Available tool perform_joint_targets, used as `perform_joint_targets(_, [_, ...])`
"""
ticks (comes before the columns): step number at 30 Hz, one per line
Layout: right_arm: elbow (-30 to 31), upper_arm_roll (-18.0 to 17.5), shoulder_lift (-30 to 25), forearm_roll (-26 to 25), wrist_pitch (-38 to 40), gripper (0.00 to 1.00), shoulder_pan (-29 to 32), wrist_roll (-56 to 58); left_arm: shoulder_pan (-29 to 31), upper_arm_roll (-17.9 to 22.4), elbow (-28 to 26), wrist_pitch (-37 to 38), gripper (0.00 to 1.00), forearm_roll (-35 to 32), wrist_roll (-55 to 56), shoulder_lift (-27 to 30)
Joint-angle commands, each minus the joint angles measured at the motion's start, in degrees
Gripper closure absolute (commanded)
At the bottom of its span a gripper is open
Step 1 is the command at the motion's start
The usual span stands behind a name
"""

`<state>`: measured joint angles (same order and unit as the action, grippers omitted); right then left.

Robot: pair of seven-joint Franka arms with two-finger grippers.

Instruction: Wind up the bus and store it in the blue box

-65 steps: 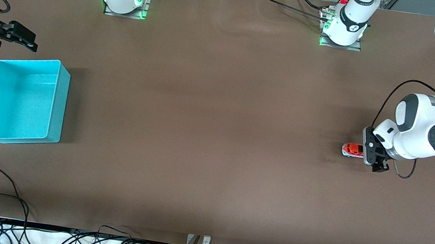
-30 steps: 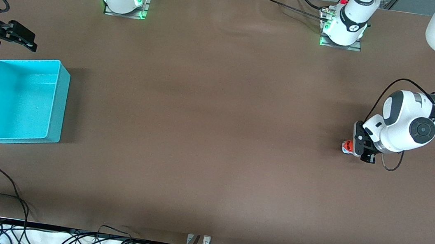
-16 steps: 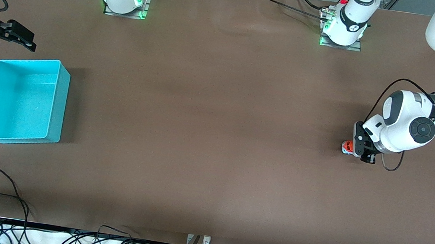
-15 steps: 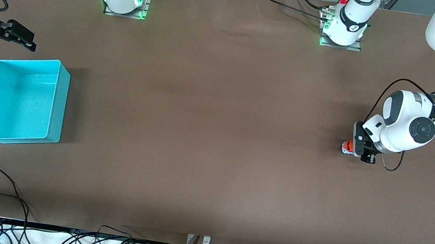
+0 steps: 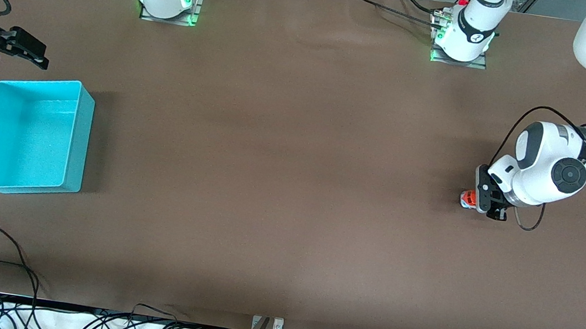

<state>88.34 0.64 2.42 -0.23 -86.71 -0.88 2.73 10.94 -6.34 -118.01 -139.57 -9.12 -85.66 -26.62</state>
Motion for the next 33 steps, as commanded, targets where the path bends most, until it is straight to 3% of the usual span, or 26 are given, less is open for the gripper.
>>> perform_joint_targets(1, [-1.2, 0.1, 0.1, 0.9, 0.5, 0.00, 0.2, -0.3, 0.0, -0.1, -0.2, -1.0, 0.68, -1.6, 1.7, -1.1])
perform_joint_targets(5, [-1.2, 0.1, 0.1, 0.9, 0.5, 0.00, 0.2, -0.3, 0.2, 0.1, -0.2, -1.1, 0.73, -1.6, 1.9, -1.5])
perform_joint_targets(16, [-1.2, 0.1, 0.2, 0.9, 0.5, 0.00, 0.2, -0.4, 1.0, 0.4, 0.5, -1.1, 0.73, -4.2, 1.6, -1.2])
perform_joint_targets(33, [-1.2, 0.1, 0.2, 0.8, 0.5, 0.00, 0.2, -0.4, 8.9, 0.0, 0.7, -4.1, 0.73, -9.2, -0.9, -3.5])
